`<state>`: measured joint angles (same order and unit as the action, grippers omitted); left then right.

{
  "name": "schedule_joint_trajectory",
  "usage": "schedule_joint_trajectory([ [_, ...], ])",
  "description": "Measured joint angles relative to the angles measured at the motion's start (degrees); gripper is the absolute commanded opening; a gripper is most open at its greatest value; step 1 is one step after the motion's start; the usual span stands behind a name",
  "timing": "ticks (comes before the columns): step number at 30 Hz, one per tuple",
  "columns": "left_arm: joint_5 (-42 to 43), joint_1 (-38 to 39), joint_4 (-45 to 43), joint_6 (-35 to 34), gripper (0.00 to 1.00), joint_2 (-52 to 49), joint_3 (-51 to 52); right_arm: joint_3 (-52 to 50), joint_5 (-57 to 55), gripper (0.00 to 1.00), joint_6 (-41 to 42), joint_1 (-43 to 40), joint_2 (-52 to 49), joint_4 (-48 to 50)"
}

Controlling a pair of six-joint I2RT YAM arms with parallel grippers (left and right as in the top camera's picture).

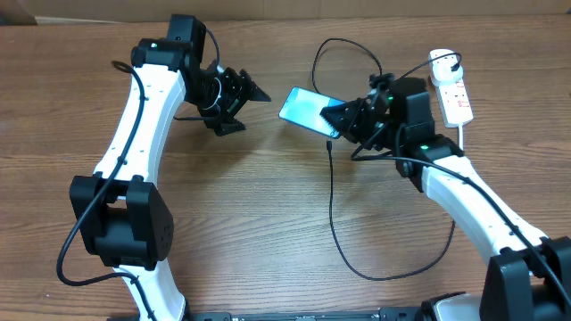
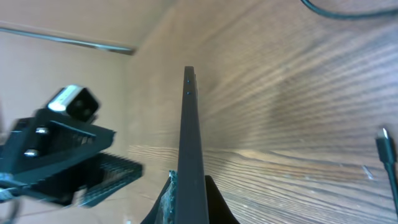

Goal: Plug charger to phone and switch on socket
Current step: 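Raise the phone with both grippers and rotate it vertical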

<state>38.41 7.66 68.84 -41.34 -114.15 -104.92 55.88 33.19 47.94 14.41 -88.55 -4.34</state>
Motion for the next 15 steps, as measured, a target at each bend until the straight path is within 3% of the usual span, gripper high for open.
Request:
schedule_joint_trajectory([
  [8,9.7,0.2,-2.8,7.0,0.81,0.0,0.0,0.0,5.4,0.04,5.5,-0.4,0.5,8.3],
  [15,18.5,0.2,-5.8,7.9,0.71,0.0,0.0,0.0,5.6,0.04,12.9,-0.4,0.5,14.0],
])
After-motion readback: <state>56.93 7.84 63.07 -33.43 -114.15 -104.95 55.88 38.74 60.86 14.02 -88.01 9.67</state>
